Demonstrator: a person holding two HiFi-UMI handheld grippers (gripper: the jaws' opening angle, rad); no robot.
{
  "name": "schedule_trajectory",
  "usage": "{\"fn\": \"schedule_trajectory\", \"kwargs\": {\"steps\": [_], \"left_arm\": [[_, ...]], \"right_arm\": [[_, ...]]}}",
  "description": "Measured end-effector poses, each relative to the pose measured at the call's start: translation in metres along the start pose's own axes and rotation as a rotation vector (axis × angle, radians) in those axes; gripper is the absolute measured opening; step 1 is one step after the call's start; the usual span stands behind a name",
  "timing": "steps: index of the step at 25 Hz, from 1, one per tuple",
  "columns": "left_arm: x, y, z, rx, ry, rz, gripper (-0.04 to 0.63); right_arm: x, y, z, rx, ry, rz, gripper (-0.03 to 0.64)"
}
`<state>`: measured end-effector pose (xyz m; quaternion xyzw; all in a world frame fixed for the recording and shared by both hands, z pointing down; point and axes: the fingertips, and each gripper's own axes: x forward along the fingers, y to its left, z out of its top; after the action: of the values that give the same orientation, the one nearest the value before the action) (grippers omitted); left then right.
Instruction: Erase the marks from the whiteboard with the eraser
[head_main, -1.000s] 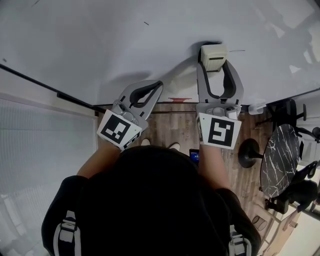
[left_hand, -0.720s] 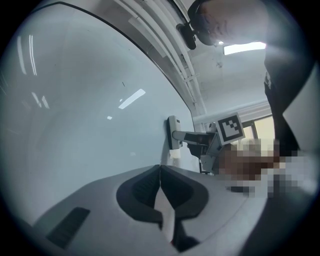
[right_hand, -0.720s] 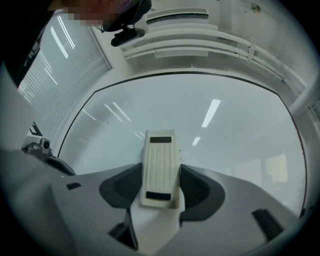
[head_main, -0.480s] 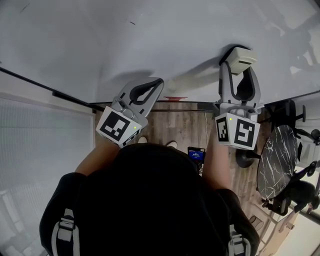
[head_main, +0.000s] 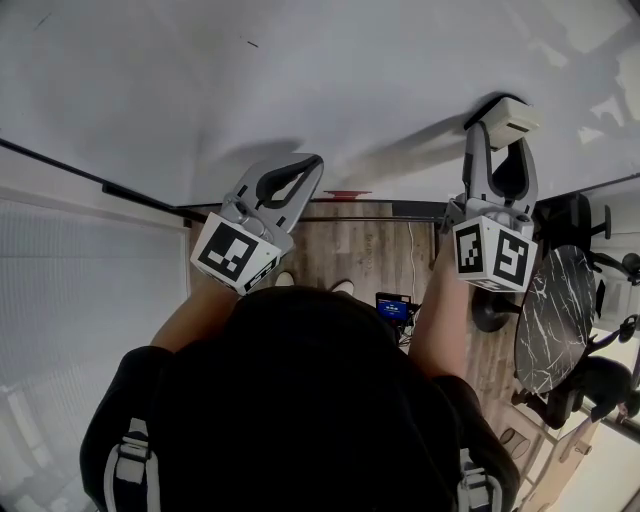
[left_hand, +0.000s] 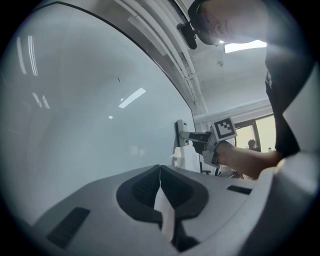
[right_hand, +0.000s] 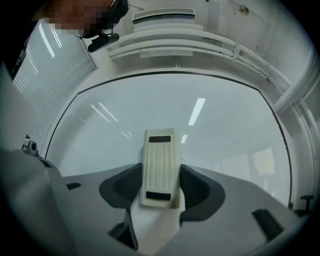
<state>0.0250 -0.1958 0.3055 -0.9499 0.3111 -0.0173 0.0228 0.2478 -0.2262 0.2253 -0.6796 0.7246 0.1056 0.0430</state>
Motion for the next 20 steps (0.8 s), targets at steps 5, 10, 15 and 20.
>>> {"fn": "schedule_trajectory", "kwargs": {"steps": [5,10,15,20], "left_arm": [[-0.003,0.004,0.005,0.003,-0.017,0.007,0.006],[-0.007,0.008,0.005,0.000,-0.031,0.014,0.006],[-0.014,0.014,0.009,0.001,-0.045,0.029,0.006],[-0.028,0.022,0.014,-0.003,-0.059,0.059,0.006]], "right_arm": [[-0.004,-0.001,-0.002,0.024,0.017,-0.004,0.235],[-0.015,0.034,0.002,0.025,0.018,0.071,0.235],[-0.015,0.091,0.004,-0.036,0.031,0.176,0.233],[-0.011,0.145,0.008,-0.075,0.034,0.272,0.233]]}}
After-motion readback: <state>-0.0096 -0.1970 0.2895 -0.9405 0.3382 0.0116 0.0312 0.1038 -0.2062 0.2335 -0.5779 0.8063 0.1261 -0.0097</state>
